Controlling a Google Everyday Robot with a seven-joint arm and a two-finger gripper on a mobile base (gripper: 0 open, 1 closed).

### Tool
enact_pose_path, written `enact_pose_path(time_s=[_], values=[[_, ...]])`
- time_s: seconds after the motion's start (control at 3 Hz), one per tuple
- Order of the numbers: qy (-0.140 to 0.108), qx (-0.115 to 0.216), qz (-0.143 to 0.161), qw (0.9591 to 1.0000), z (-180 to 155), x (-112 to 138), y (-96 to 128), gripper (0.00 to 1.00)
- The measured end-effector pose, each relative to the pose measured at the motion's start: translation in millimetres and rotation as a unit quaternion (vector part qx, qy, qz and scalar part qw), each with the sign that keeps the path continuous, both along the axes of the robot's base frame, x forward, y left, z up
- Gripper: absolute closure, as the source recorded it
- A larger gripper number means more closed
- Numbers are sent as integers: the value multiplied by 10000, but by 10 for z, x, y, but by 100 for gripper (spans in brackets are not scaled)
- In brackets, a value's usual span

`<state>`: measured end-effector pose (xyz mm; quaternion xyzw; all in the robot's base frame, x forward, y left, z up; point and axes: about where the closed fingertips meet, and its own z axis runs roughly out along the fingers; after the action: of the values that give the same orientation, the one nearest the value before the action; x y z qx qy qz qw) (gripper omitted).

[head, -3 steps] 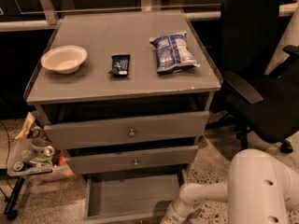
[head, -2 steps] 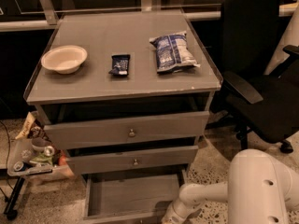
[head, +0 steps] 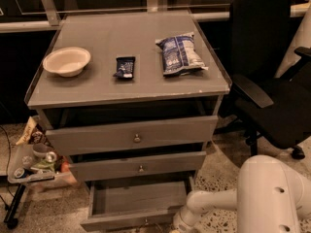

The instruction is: Close bottom drawer

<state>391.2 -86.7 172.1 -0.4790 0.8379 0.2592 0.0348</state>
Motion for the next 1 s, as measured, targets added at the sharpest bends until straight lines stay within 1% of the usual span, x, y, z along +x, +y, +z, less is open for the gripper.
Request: enact_pose_path(time_s=[0.33,1.0], values=[[0,0,0,10000,0,0,0,19],[0,0,0,10000,0,0,0,65]])
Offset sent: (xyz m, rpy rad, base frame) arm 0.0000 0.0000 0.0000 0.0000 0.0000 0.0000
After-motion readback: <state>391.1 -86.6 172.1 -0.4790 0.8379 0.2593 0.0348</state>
